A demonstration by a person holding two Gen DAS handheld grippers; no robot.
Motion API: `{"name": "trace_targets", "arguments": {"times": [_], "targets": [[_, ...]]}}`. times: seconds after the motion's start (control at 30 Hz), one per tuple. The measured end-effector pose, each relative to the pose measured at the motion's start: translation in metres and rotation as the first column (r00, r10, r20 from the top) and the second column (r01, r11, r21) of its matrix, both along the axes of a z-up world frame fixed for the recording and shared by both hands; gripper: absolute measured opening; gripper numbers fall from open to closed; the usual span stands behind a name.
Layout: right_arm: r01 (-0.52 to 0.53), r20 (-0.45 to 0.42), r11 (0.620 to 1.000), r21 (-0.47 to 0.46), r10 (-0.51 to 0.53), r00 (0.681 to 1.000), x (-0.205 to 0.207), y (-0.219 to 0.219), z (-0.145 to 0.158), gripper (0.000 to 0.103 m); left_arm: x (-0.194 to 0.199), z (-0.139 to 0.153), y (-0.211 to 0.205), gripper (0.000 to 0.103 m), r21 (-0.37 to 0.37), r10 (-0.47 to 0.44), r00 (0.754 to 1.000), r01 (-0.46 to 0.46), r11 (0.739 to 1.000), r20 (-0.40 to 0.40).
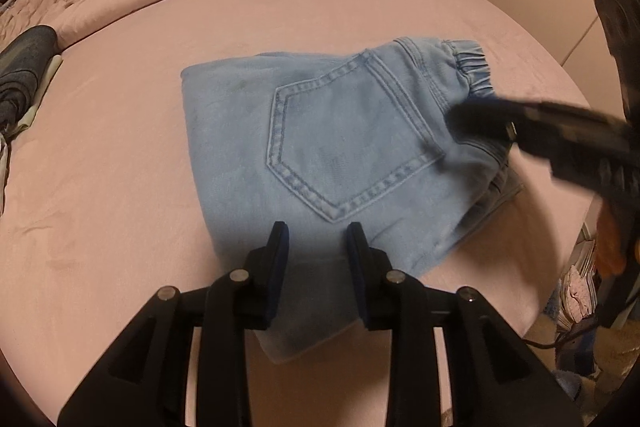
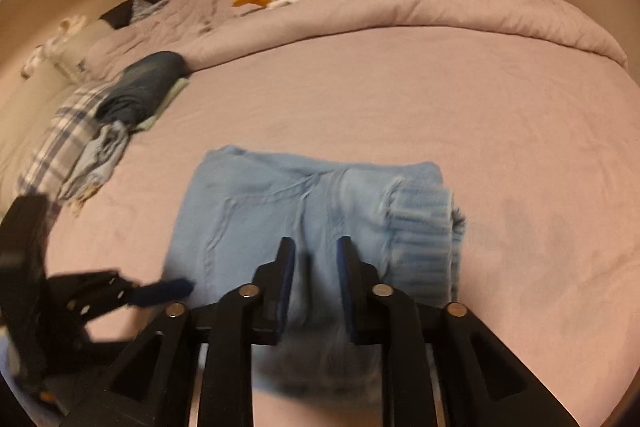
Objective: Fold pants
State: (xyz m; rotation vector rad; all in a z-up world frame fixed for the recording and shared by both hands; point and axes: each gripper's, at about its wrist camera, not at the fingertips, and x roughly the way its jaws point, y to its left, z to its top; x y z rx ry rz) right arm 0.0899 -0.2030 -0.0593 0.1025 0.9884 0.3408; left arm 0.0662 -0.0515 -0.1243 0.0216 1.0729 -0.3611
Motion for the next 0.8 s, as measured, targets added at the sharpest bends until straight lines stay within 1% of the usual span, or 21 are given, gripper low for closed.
{"name": "trace_targets", "arguments": {"times": [0.13,0.23,0.3,0.37,0.4,0.47,0.5,0.53,0.57,0.6,0.63,0.67,0.7,0.77,0.8], "targets": [[-0.047,-0.013,0.999,0.005,0.047,0.999,-0.021,0.0,-0.003,0.024,-0.001,-0.001,-0.003,0.03,0.007,0.0,1.0,0.0,1.0,0.004],[-0.077,-0.04,0.996,-0.04,0.076,0.996,-0.034,0.007,-0.012,0.024,-0.004,-0.004,-0.005,0.03,0.022,-0.002,1.0,0.002,1.0,0.007],[-0.077,-0.067,0.994,-0.072,0.073,0.995,-0.037,0.009,-0.023,0.024,-0.003,-0.005,-0.007,0.03,0.028,-0.003,1.0,0.002,1.0,0.015],[-0.074,-0.074,0.994,-0.077,0.068,0.995,-0.036,0.01,-0.03,0.024,-0.004,-0.004,-0.004,0.03,0.016,0.005,1.0,-0.006,1.0,0.022],[-0.075,-0.071,0.994,-0.078,0.069,0.995,-0.035,0.011,-0.031,0.024,-0.005,-0.001,-0.001,0.032,0.001,0.016,1.0,-0.016,1.0,0.024],[-0.071,-0.079,0.995,-0.068,0.066,0.995,-0.032,0.01,-0.031,0.024,-0.008,0.002,0.005,0.048,-0.005,0.042,0.999,-0.042,0.999,0.032],[-0.068,-0.083,0.996,-0.056,0.063,0.995,-0.031,0.009,-0.029,0.024,-0.008,0.003,0.008,0.063,-0.004,0.058,0.998,-0.058,0.998,0.039],[-0.064,-0.082,0.997,-0.042,0.061,0.995,-0.032,0.006,-0.025,0.025,-0.008,0.005,0.014,0.069,-0.013,0.08,0.996,-0.079,0.997,0.044],[-0.057,-0.076,0.998,-0.016,0.056,0.996,-0.033,0.002,-0.021,0.025,-0.009,0.007,0.018,0.069,-0.027,0.095,0.995,-0.094,0.995,0.044],[-0.051,-0.065,0.998,0.026,0.052,0.996,-0.035,-0.004,-0.015,0.031,-0.008,0.008,0.024,0.069,-0.04,0.11,0.993,-0.109,0.993,0.041],[-0.04,-0.051,0.997,0.071,0.044,0.998,-0.037,-0.011,-0.009,0.042,-0.007,0.008,0.027,0.069,-0.044,0.122,0.992,-0.12,0.992,0.04],[-0.021,-0.038,0.995,0.099,0.025,0.999,-0.038,-0.018,-0.005,0.05,-0.006,0.009,0.031,0.069,-0.048,0.136,0.99,-0.134,0.99,0.039],[0.0,-0.028,0.993,0.115,0.003,1.0,-0.038,-0.024,-0.001,0.061,-0.005,0.009,0.035,0.069,-0.053,0.147,0.988,-0.145,0.988,0.036],[0.042,-0.015,0.987,0.152,-0.04,0.999,-0.038,-0.039,0.004,0.062,-0.004,0.009,0.04,0.07,-0.072,0.171,0.985,-0.169,0.983,0.022],[0.076,-0.018,0.984,0.161,-0.074,0.997,-0.037,-0.048,0.005,0.063,-0.002,0.008,0.043,0.074,-0.086,0.18,0.984,-0.178,0.98,0.013]]}}
